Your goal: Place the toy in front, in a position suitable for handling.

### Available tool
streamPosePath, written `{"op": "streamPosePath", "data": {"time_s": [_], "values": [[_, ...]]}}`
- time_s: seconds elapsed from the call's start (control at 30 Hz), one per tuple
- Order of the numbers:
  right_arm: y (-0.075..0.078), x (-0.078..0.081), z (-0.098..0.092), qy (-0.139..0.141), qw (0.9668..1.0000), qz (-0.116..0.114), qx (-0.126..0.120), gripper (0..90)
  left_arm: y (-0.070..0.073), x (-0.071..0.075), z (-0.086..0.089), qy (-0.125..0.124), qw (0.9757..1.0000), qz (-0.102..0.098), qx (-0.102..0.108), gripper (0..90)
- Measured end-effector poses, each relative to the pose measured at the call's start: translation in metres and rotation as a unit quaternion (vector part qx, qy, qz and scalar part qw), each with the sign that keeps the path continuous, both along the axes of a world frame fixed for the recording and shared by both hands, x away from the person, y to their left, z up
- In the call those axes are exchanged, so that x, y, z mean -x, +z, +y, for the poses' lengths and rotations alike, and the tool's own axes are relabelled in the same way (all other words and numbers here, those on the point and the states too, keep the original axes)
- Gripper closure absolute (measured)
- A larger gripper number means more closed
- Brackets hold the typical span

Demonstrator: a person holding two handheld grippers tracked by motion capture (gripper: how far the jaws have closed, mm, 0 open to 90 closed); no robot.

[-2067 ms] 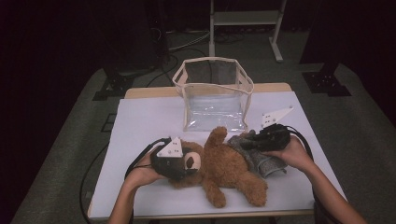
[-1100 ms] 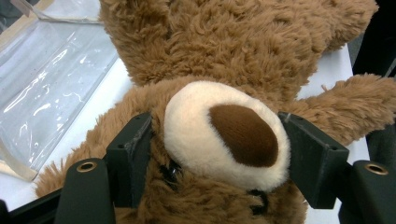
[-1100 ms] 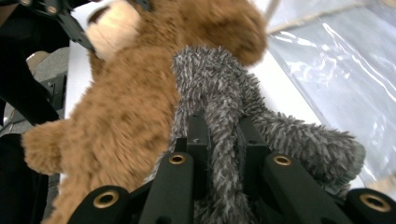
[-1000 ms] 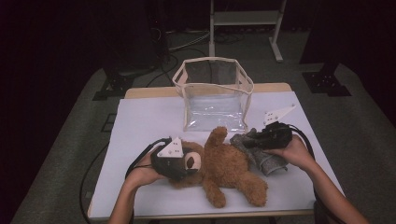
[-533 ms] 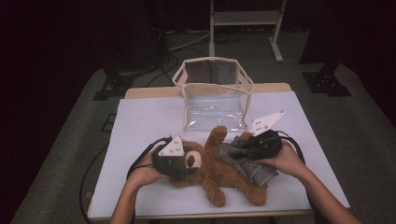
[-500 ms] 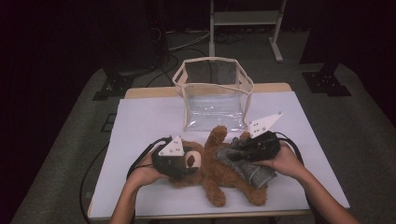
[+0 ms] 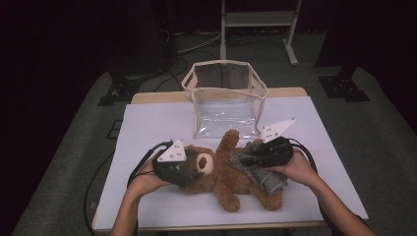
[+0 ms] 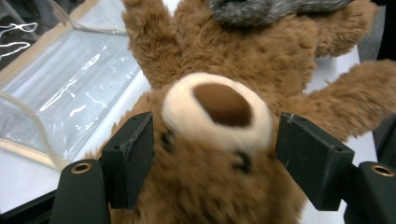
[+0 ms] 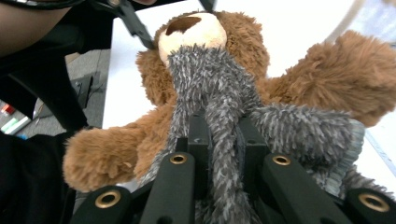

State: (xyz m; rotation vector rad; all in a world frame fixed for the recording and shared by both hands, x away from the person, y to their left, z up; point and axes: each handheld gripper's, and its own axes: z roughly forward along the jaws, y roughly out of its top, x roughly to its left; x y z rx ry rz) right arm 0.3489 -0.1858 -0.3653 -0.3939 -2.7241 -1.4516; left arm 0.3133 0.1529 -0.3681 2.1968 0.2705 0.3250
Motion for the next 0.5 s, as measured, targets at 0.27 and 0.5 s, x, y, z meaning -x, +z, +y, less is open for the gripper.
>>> {"op": "streamPosePath", "data": {"time_s": [0.27,0.5], "values": [[-0.004,-0.010,-0.010,-0.019,0.9997,0.007,-0.010,78.9,-0.009,-0.004,0.002,0.001,0.9999,0.014,-0.009,34.8],[0.012,0.005,-0.002,-0.006,0.9999,-0.016,-0.005,78.8,-0.013,-0.004,-0.002,0.000,0.9997,0.025,-0.008,40.2]]}}
